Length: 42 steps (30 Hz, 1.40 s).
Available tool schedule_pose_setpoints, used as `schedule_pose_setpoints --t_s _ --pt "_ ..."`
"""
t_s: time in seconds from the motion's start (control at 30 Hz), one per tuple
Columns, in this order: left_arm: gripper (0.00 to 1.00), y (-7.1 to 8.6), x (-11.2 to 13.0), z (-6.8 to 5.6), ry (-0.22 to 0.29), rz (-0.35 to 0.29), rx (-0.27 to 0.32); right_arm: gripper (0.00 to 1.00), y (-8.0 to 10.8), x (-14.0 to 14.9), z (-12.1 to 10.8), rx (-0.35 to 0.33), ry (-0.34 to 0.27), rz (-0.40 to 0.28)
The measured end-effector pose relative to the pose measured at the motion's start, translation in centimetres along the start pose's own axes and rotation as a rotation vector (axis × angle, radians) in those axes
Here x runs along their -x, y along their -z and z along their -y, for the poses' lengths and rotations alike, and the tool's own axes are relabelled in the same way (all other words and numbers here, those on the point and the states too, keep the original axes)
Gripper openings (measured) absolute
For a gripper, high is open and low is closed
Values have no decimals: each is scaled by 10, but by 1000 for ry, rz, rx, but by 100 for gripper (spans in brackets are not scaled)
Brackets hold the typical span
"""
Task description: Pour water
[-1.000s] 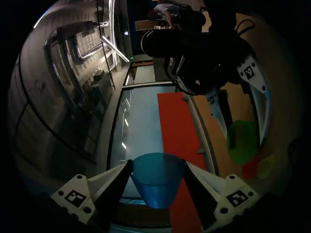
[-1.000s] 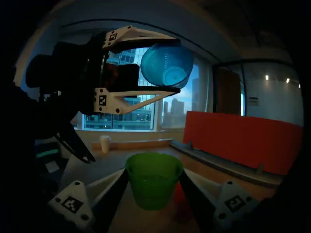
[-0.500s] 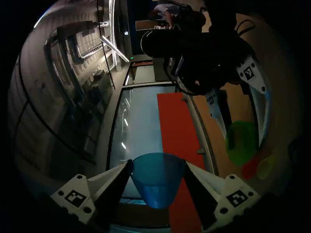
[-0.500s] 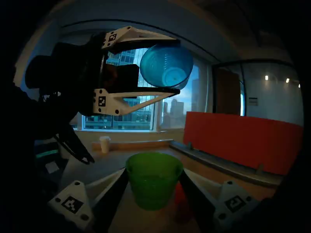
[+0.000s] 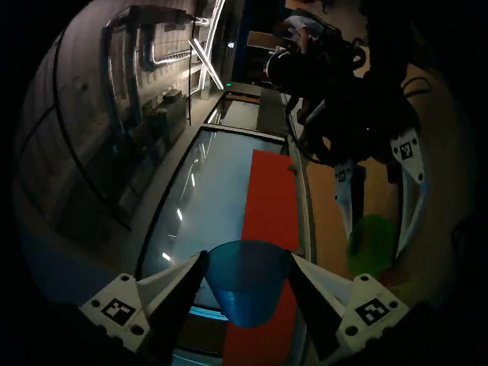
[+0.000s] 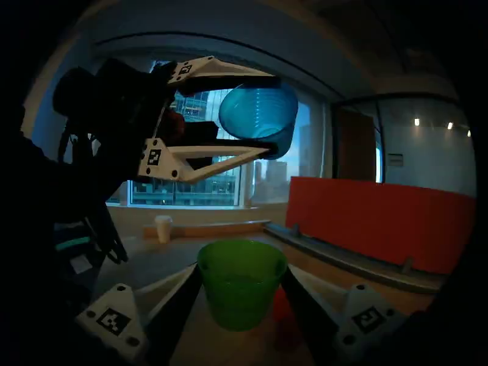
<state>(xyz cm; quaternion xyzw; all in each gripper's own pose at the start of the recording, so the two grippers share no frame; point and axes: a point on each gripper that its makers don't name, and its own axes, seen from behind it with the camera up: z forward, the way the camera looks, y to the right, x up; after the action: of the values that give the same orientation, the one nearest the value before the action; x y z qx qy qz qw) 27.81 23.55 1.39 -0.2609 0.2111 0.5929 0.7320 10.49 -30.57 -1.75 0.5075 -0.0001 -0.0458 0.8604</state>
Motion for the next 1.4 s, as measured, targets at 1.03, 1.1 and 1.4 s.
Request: schedule_pose_setpoints --t_s 1.03,1.1,1.4 --pt "90 10 32 5 905 -46 13 90 8 -10 5 20 0 -17" --pt "90 11 36 4 961 -47 17 89 9 -11 6 20 0 -18" --pt "90 8 51 6 1172 -62 17 90 11 -14 9 25 6 -16"
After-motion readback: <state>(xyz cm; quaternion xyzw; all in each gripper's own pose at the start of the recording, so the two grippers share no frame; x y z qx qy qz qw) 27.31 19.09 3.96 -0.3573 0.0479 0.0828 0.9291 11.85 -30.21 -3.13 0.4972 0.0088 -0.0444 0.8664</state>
